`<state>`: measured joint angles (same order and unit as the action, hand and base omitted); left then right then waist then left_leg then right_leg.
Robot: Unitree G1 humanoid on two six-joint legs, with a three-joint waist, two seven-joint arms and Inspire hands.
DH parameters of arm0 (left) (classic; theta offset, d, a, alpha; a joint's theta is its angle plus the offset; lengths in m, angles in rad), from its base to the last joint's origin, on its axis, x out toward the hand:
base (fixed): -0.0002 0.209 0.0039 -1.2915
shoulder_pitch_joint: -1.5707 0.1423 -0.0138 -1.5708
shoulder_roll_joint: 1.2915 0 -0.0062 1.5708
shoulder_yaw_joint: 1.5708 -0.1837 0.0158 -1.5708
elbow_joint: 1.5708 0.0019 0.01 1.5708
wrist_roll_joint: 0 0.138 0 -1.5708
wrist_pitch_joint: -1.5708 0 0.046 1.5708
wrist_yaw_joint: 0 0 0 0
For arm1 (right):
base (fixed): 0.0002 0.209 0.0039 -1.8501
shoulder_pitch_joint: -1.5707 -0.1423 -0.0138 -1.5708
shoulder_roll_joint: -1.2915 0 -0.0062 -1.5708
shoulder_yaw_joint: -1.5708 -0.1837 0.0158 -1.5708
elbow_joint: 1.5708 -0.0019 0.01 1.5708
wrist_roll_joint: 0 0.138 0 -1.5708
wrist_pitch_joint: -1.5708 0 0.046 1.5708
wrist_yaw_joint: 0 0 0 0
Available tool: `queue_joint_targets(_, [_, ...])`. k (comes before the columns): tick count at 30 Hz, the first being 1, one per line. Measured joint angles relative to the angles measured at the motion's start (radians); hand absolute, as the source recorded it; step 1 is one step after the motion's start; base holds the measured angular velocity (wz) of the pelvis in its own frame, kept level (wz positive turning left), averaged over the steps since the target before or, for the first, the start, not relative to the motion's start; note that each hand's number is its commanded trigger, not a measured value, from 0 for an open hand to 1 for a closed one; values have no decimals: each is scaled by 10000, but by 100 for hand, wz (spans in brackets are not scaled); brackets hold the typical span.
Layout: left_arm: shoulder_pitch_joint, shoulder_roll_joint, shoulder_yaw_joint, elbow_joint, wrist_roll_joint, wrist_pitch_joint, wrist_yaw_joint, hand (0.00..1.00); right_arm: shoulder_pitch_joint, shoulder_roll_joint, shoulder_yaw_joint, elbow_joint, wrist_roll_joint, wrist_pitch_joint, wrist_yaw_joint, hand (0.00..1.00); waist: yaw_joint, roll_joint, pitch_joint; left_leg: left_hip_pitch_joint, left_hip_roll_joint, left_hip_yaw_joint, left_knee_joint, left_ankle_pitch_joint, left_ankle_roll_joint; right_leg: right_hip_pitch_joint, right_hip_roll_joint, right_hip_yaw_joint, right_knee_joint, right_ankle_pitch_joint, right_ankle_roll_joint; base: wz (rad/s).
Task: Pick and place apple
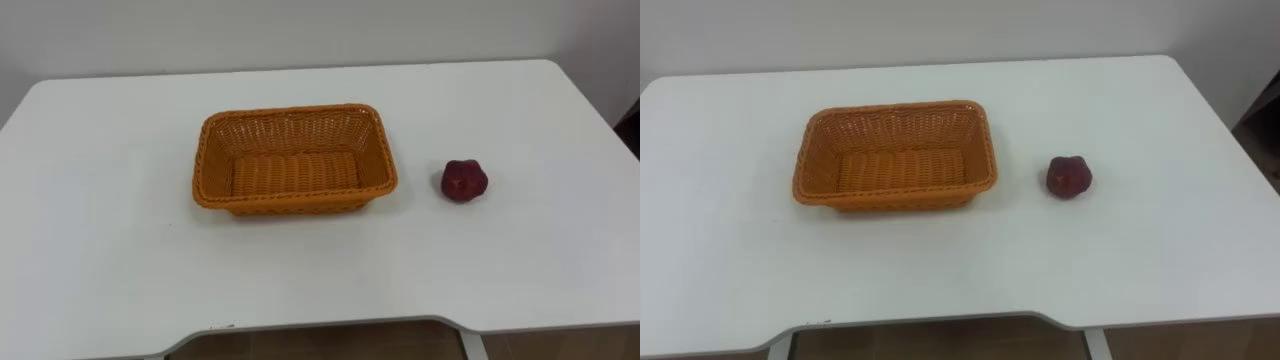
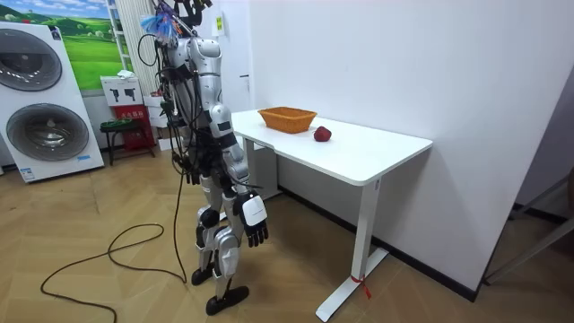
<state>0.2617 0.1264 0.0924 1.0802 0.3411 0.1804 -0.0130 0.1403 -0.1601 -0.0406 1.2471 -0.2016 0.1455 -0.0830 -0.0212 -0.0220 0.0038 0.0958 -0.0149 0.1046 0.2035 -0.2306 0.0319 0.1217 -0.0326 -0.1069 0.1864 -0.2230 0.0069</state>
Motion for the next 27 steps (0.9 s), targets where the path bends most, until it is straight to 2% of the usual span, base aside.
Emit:
queue_joint_targets(6, [-59,9,11,2,-41,0,3,0,-40,-1,-11,2,147,2,-11,0,17,1,-1,13,3,-7,-14,0,0,-7,1,-33,6,0,0,0])
queue_joint_targets(8, [-46,8,7,1,-68,0,19,0,-17,1,-41,-8,745,-13,-99,0,-3,9,-1,14,16,-15,-27,0,0,-3,5,-15,-2,-1,-1,0])
queue_joint_targets(11, [-39,11,23,17,-37,-15,40,0,-37,41,-512,-25,2638,-85,-462,0,-16,23,-1,28,24,-38,-27,0,0,6,3,-2,-6,2,-2,0])
queue_joint_targets(13, [-31,-3,250,102,38,-127,58,0,-17,95,-1463,-58,4760,-261,-780,0,-50,42,3,43,24,0,-13,0,0,18,4,4,-1,5,-4,0])
queue_joint_targets(14, [-23,-6,344,109,38,-144,59,0,-34,99,-1769,-66,5247,-280,-872,0,-80,44,6,44,21,-4,-28,0,0,29,3,-3,3,5,-4,0])
queue_joint_targets(15, [-1,-7,620,113,25,-193,60,0,-72,95,-2457,-88,6287,-352,-1069,0,-138,49,8,52,19,-1,-36,0,0,47,3,-8,7,4,-4,3])
queue_joint_targets(17, [99,26,1036,26,4,-255,88,0,-49,84,-3408,-535,7932,-398,-1510,0,-298,55,13,53,20,-2,-63,0,0,41,4,-18,3,4,-3,0])
queue_joint_targets(19, [285,79,1353,-84,-35,-401,286,0,-49,71,-4323,-1395,9533,-639,-2209,0,-610,69,20,46,0,4,-74,-1,-1,1,8,6,17,3,-2,-2])
queue_joint_targets(20, [311,86,1427,-82,-51,-420,339,0,-38,73,-4595,-1749,9880,-662,-2445,0,-633,29,-4,46,-2,5,-70,-1,-1,2,8,12,20,3,-2,0])
queue_joint_targets(22, [430,118,1746,-118,-89,-698,599,0,-17,63,-5416,-3229,10426,-893,-3468,0,-864,43,6,18,-17,12,-48,-1,0,-16,-1,-27,32,-1,4,0])
queue_joint_targets(25, [435,240,1814,-415,-157,-900,904,0,-28,29,-5870,-5265,10200,-1504,-4836,0,-916,23,-5,-166,-13,14,-18,0,1,-200,3,16,56,-1,5,0])
queue_joint_targets(27, [399,248,1809,-507,-148,-1030,995,0,-67,5,-6016,-6663,10140,-1757,-5710,0,-904,21,-11,-304,-22,29,20,2,4,-363,-5,11,174,-10,16,-2])
